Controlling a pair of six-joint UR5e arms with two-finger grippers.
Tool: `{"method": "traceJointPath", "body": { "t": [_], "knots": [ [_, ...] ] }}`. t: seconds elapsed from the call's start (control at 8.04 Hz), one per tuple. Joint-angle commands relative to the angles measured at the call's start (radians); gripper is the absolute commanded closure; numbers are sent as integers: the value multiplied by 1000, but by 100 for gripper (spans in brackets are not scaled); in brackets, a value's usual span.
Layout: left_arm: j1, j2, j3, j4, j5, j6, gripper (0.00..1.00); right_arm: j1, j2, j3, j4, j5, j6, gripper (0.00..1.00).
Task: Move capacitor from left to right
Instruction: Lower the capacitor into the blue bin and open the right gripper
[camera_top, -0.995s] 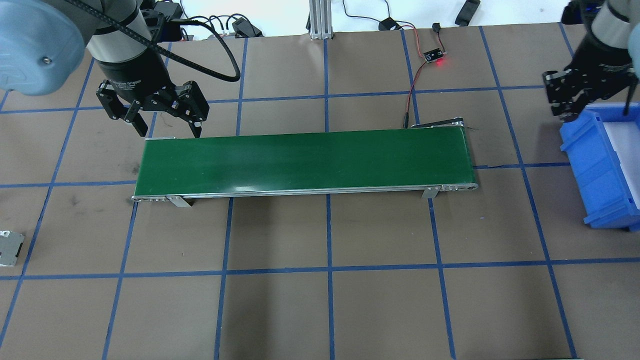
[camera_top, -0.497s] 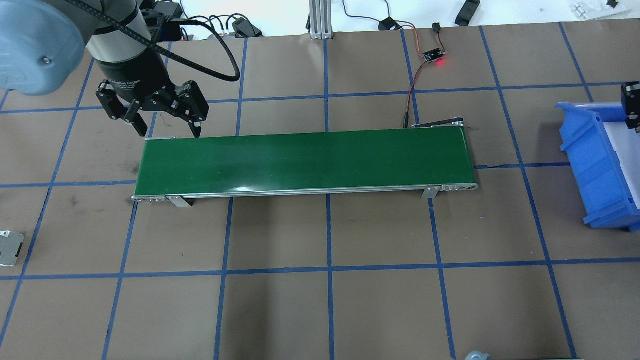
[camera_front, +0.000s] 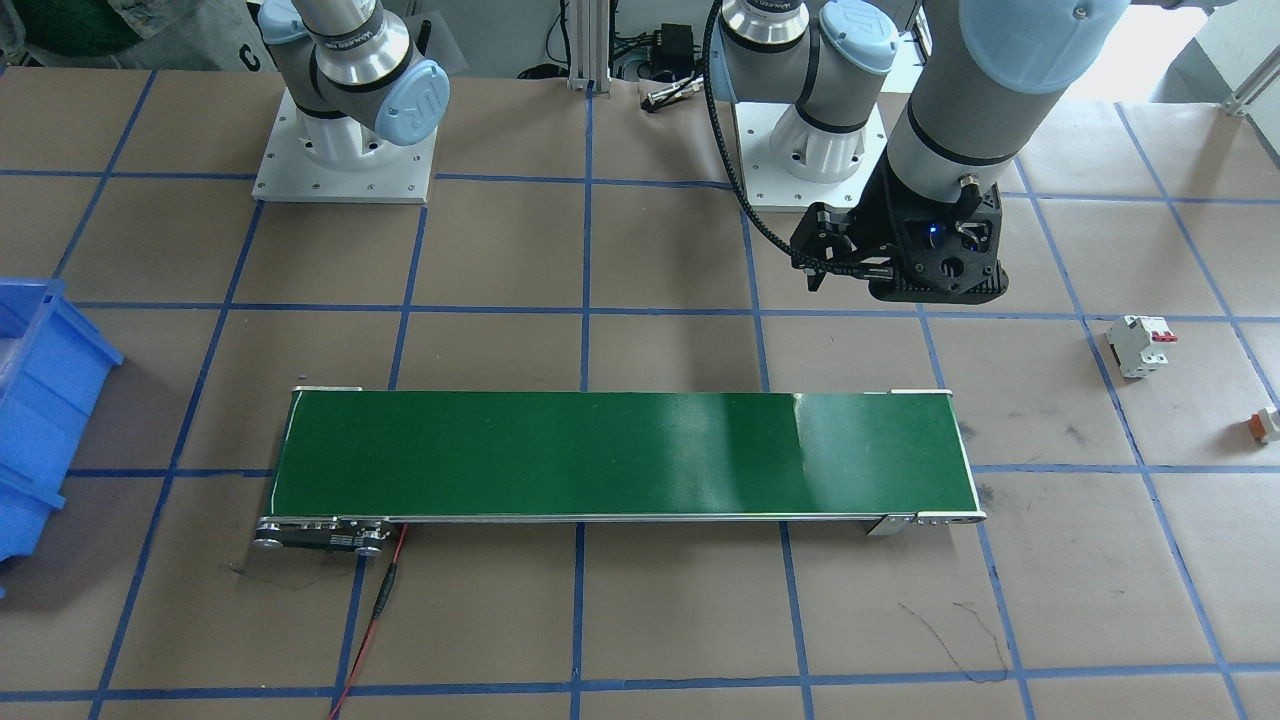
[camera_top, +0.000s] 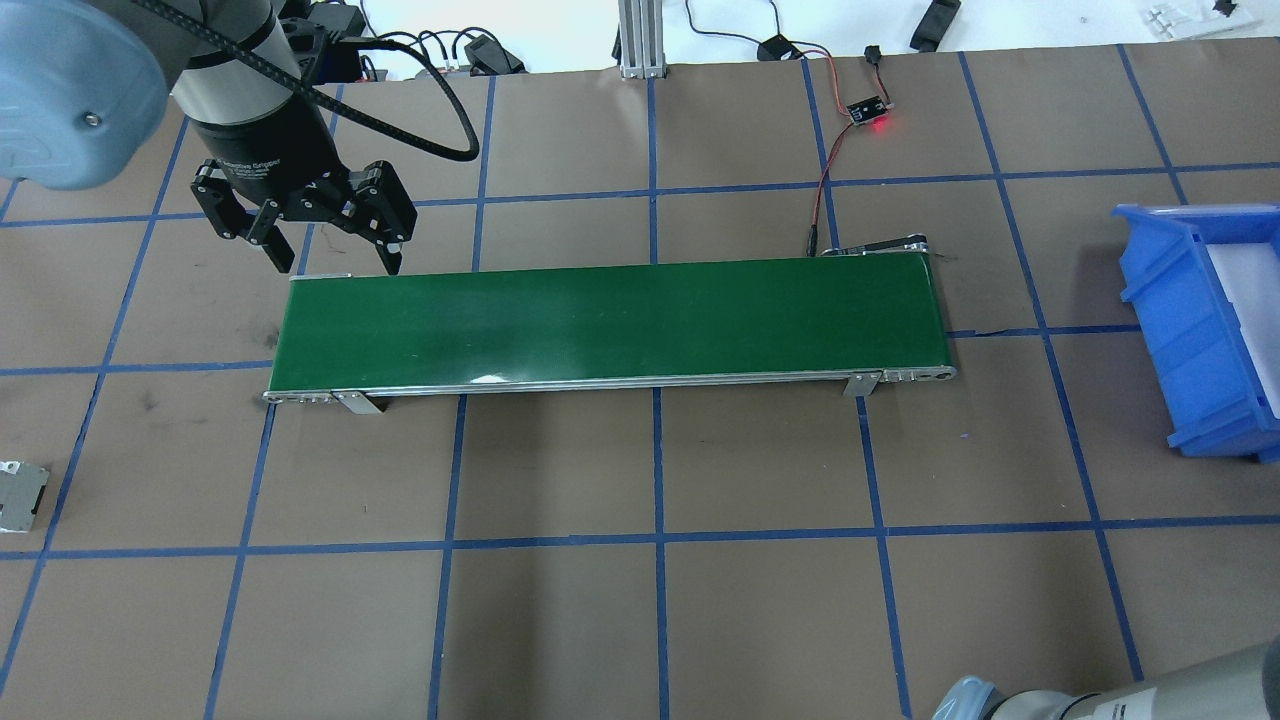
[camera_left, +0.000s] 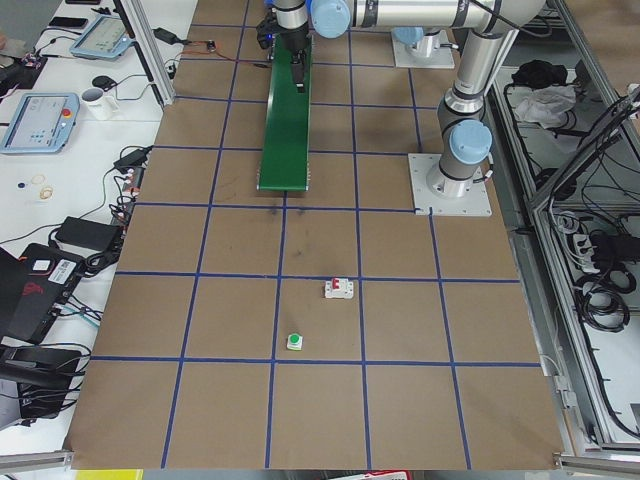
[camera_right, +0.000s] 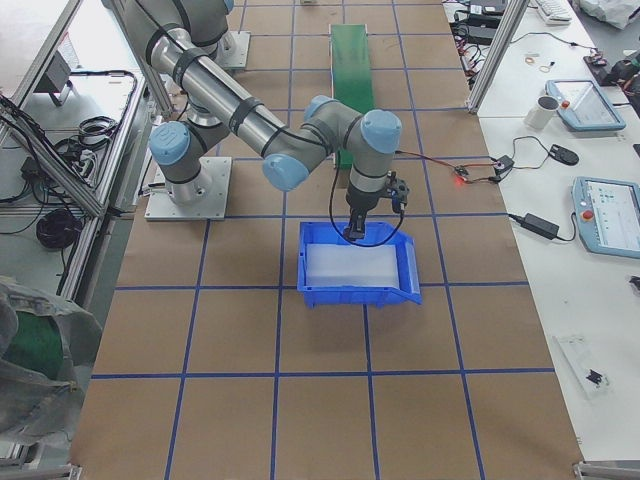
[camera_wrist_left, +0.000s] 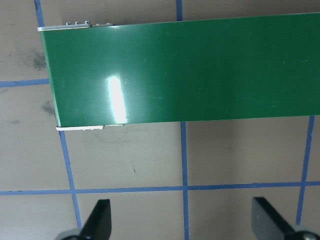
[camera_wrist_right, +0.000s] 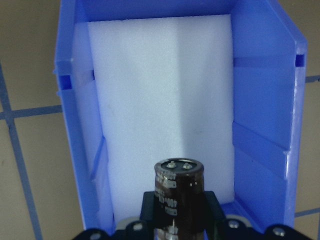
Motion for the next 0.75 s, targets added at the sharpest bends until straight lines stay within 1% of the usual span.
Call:
{"method": "traceJointPath", "body": {
  "t": [0.0, 0.25, 0.37, 0.62],
  "knots": [
    [0, 0, 0, 0, 0, 0, 0, -42, 88, 4, -91, 11, -86, 100],
    [0, 0, 0, 0, 0, 0, 0, -72, 145, 13, -130, 70, -124, 100],
    [0, 0, 0, 0, 0, 0, 0, -73, 167, 13, -131, 72, -125, 100],
    [0, 0, 0, 0, 0, 0, 0, -73, 182, 43, -183, 74, -125, 100]
  ]
}}
